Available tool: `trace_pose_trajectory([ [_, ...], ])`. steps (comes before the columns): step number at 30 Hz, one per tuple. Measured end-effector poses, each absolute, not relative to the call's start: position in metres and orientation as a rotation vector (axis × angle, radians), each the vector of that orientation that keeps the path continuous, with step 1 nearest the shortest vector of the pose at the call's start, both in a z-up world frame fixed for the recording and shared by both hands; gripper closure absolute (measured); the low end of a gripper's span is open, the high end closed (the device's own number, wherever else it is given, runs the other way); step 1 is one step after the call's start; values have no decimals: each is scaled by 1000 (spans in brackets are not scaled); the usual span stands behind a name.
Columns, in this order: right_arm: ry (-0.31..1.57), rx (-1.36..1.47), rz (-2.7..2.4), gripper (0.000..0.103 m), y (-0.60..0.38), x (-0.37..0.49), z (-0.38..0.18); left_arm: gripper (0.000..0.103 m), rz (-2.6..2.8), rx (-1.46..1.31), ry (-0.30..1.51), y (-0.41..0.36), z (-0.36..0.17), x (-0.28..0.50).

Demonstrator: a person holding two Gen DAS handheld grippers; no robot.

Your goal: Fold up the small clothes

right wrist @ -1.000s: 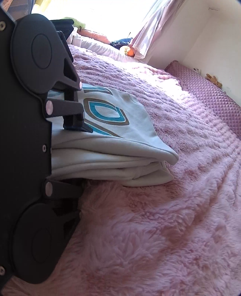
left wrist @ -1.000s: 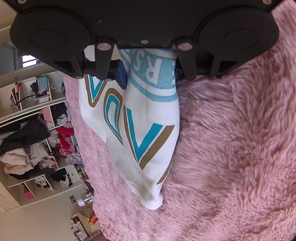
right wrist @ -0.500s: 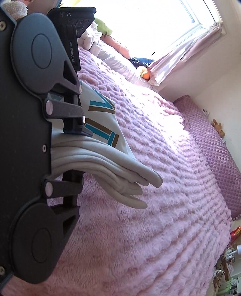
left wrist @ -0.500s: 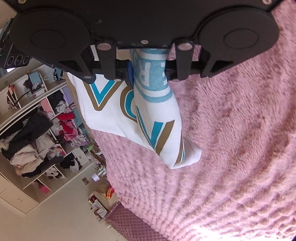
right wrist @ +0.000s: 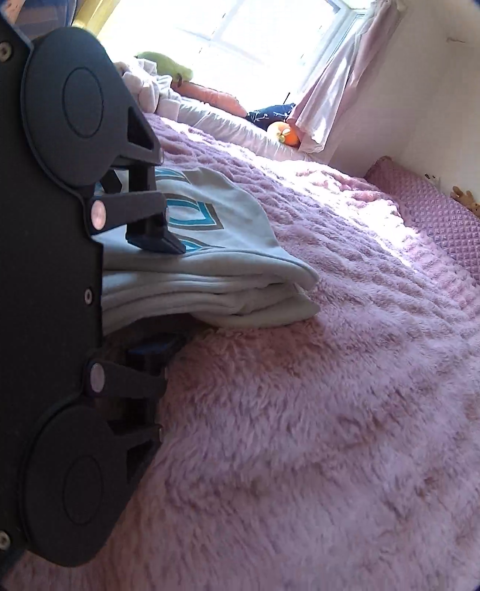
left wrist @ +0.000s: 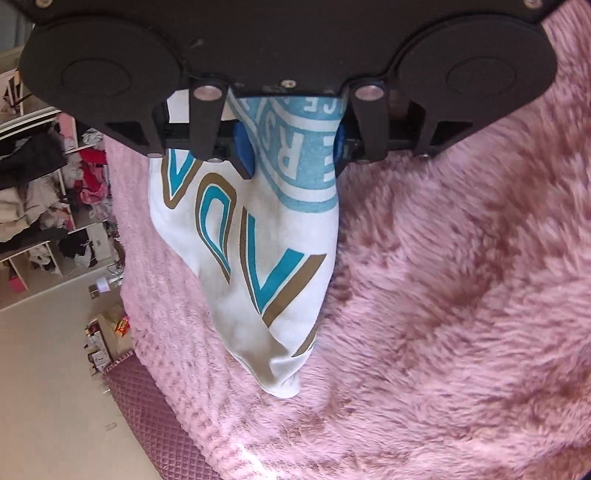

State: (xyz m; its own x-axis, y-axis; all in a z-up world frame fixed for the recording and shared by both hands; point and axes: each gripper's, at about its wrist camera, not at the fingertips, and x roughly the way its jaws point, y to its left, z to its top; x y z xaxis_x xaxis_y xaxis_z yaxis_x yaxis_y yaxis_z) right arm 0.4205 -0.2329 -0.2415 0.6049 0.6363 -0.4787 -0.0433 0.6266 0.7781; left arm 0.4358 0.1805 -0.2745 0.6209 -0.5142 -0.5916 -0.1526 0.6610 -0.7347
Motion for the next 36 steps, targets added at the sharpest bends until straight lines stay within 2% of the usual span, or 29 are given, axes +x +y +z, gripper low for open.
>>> trace_pose_trajectory([
  [2,885,832,526,48,-249,408,-238,50,-277,-861,911,188,-269,421],
  [3,917,804,568,45,-255,399,-234,42,-290,-845,910,189,-263,406],
  [4,935,782,596,42,-258,392,-231,29,-304,-832,920,190,-259,393],
  [6,975,730,657,38,-265,369,-232,25,-347,-818,933,193,-258,362],
  [10,1018,738,676,37,-261,343,-245,26,-350,-782,958,177,-273,320],
  [12,1002,745,637,36,-250,338,-247,29,-328,-754,950,168,-273,318],
  [13,996,743,610,39,-245,337,-245,44,-318,-767,956,165,-272,324],
  [14,992,740,580,46,-240,337,-242,61,-320,-798,967,163,-270,328],
  [15,1000,730,540,64,-236,337,-236,70,-306,-813,981,164,-266,332],
  [16,1005,726,515,75,-233,338,-229,84,-302,-809,979,165,-261,333],
  [18,995,729,511,83,-232,333,-215,92,-334,-802,948,169,-245,328],
  [21,973,683,541,85,-233,313,-196,93,-349,-765,930,175,-231,312],
  [24,1006,618,518,84,-234,298,-211,89,-334,-714,1001,177,-250,303],
  [25,1014,567,494,79,-232,296,-219,80,-310,-684,1028,176,-261,300],
  [26,1013,547,476,75,-233,293,-226,78,-306,-671,1047,177,-271,296],
  [29,981,686,442,73,-252,278,-229,76,-326,-782,1028,194,-279,278],
  [30,970,715,398,62,-259,271,-223,74,-321,-809,1024,199,-276,271],
  [31,943,721,363,57,-263,262,-216,73,-313,-819,1004,205,-270,261],
  [33,868,722,353,57,-269,245,-202,70,-301,-819,957,211,-256,248],
  [36,866,736,364,60,-262,237,-196,66,-327,-838,927,213,-245,237],
])
